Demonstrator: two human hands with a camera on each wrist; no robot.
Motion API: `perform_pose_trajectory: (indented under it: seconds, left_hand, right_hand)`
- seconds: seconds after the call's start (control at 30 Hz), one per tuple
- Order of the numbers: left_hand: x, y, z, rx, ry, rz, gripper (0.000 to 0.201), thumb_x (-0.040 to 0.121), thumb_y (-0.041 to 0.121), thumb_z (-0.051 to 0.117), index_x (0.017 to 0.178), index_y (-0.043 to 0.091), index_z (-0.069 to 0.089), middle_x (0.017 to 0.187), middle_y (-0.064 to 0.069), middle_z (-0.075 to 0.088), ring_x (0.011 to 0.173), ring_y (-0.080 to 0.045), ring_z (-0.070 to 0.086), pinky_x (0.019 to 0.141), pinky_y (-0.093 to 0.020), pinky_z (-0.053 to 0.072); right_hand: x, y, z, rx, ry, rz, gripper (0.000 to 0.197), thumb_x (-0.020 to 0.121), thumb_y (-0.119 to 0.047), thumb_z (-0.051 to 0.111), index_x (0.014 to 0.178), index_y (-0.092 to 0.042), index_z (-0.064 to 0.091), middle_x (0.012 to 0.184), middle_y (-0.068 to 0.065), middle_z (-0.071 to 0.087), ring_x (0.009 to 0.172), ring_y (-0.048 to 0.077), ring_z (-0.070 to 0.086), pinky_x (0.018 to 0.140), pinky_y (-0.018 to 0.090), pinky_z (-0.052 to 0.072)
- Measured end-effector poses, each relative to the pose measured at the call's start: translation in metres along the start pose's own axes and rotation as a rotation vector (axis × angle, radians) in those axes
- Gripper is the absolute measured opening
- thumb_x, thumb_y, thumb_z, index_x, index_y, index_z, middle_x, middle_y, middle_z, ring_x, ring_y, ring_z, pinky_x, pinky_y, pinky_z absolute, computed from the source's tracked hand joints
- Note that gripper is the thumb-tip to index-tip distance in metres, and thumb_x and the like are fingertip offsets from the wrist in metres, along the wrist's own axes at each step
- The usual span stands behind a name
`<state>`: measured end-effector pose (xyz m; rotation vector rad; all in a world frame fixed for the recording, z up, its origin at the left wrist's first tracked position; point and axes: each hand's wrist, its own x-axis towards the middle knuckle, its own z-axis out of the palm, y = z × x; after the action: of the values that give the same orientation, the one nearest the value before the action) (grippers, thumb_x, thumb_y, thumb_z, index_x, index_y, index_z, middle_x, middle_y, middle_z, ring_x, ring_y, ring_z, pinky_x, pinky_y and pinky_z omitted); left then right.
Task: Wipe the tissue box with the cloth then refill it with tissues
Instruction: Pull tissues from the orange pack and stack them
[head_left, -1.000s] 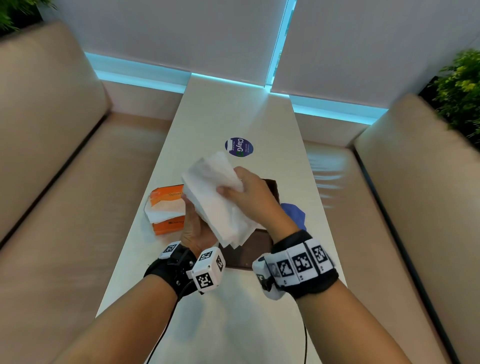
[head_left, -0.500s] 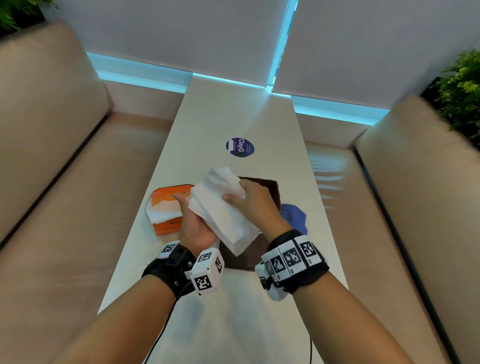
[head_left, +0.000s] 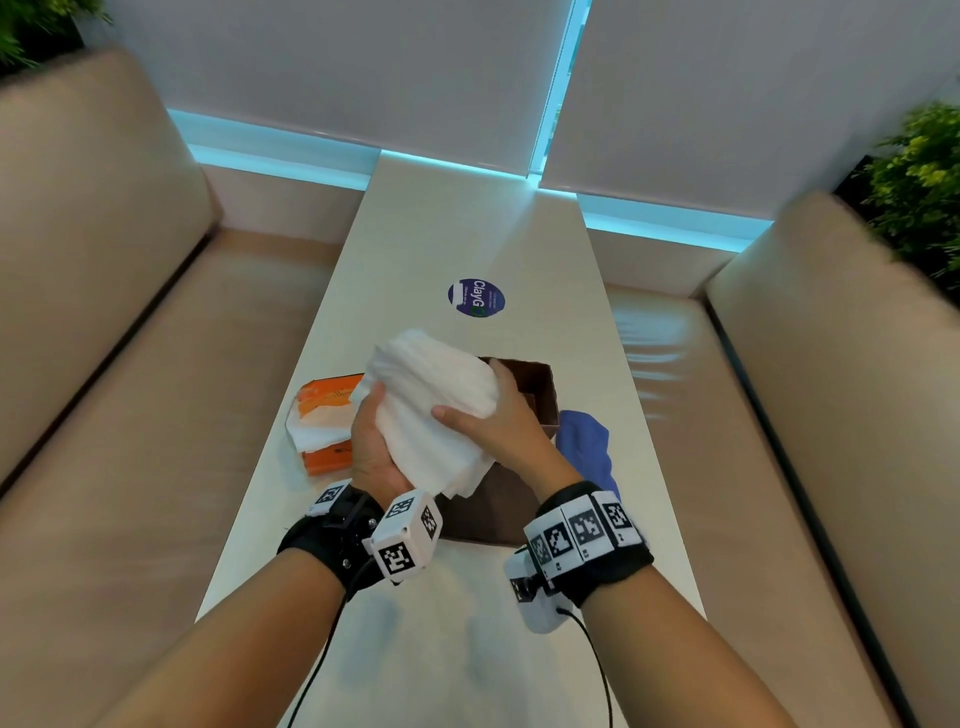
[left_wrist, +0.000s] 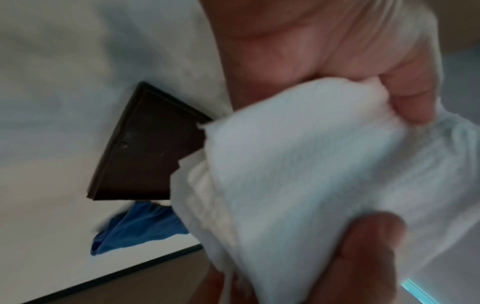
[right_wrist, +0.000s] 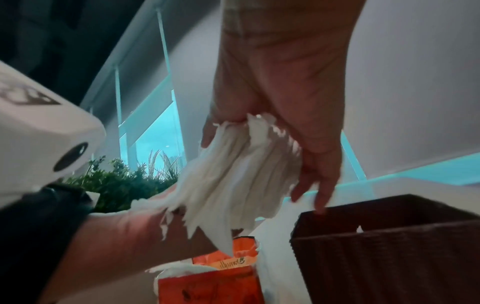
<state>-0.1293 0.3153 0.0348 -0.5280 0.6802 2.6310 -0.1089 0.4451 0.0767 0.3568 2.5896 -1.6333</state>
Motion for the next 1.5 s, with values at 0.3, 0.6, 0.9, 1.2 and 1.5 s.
perform_pose_trajectory:
  seconds: [0.3, 0.6, 0.9, 1.2, 1.5]
  left_hand:
    - [-0.008, -0.006, 0.015, 0.149, 0.103, 0.000, 0.028, 0.081, 0.047, 0.065, 0.086, 0.023, 0.077, 0.107, -0.009, 0.071, 0.094, -0.022, 0.068, 0.081, -0.039, 0.056]
    - [-0.004, 0.000, 0.009, 0.301, 0.021, 0.044, 0.023, 0.097, 0.035, 0.047, 0.093, 0.017, 0.062, 0.083, -0.001, 0.074, 0.085, -0.018, 0.067, 0.077, -0.037, 0.052]
    - [0.012, 0.009, 0.003, 0.717, -0.002, -0.097, 0.048, 0.082, 0.022, 0.071, 0.126, 0.015, 0.053, 0.120, -0.011, 0.066, 0.106, -0.026, 0.065, 0.086, -0.042, 0.056]
    - [0.022, 0.001, 0.009, 0.903, 0.032, -0.166, 0.010, 0.090, 0.028, 0.063, 0.098, 0.024, 0.057, 0.097, -0.001, 0.068, 0.088, -0.017, 0.064, 0.068, -0.031, 0.055]
    - [0.071, -0.008, 0.047, 1.223, -0.013, -0.027, 0.042, 0.101, 0.031, 0.039, 0.136, 0.008, 0.040, 0.127, -0.006, 0.055, 0.115, -0.025, 0.055, 0.098, -0.039, 0.046]
  right_hand:
    - [-0.011, 0.014, -0.001, 0.055, 0.017, -0.071, 0.063, 0.082, -0.028, 0.071, 0.136, -0.020, 0.039, 0.123, -0.006, 0.049, 0.116, 0.013, 0.049, 0.095, 0.027, 0.042]
    - [-0.005, 0.023, -0.014, 0.339, -0.013, 0.066, 0.084, 0.076, -0.010, 0.075, 0.143, -0.025, 0.026, 0.141, 0.001, 0.040, 0.129, 0.020, 0.042, 0.110, 0.042, 0.038]
    - [0.011, 0.031, -0.031, 0.388, 0.043, 0.274, 0.072, 0.084, -0.045, 0.062, 0.144, -0.032, 0.025, 0.143, 0.002, 0.040, 0.125, 0.023, 0.048, 0.106, 0.040, 0.043]
    - [0.016, 0.055, -0.039, 0.479, -0.037, 0.342, 0.055, 0.087, -0.021, 0.065, 0.135, -0.019, 0.037, 0.129, 0.006, 0.054, 0.118, 0.024, 0.054, 0.094, 0.035, 0.049]
    - [0.054, 0.060, -0.067, 0.407, 0.110, 0.288, 0.054, 0.093, -0.034, 0.053, 0.140, -0.016, 0.033, 0.136, 0.007, 0.052, 0.117, 0.024, 0.055, 0.102, 0.038, 0.046]
